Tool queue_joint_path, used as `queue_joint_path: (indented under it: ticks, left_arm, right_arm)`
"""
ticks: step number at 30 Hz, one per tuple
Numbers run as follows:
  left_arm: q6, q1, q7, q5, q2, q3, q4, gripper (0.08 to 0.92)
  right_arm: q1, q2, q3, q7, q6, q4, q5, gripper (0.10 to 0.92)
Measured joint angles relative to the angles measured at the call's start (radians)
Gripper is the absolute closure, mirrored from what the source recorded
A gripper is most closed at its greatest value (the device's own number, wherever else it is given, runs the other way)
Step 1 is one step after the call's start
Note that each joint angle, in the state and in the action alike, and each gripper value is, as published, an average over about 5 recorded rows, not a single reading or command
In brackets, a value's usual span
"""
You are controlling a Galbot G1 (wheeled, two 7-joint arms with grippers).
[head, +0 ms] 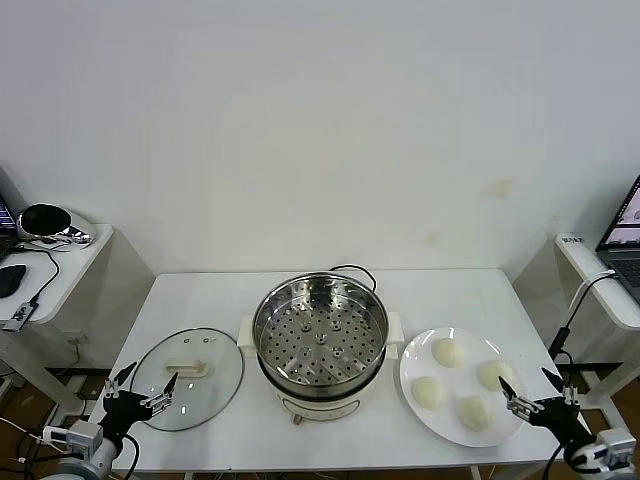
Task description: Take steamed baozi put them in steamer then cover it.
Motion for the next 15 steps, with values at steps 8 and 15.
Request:
queue_joint_path:
  ticks: [8, 15]
  left_arm:
    - [-0.002, 0.013, -0.009, 0.016, -0.01, 0.007, -0.022, 0.177]
    - [-0.006, 0.033, -0.015, 0.039, -0.033, 0.004, -0.052, 0.177]
  right_arm:
    - [0.105, -0.174, -0.023, -0.095, -0.06, -0.029, -0.059, 0.203]
    - [0.277, -0.412, -0.124, -0.309, -0.077, -0.112, -0.185, 0.203]
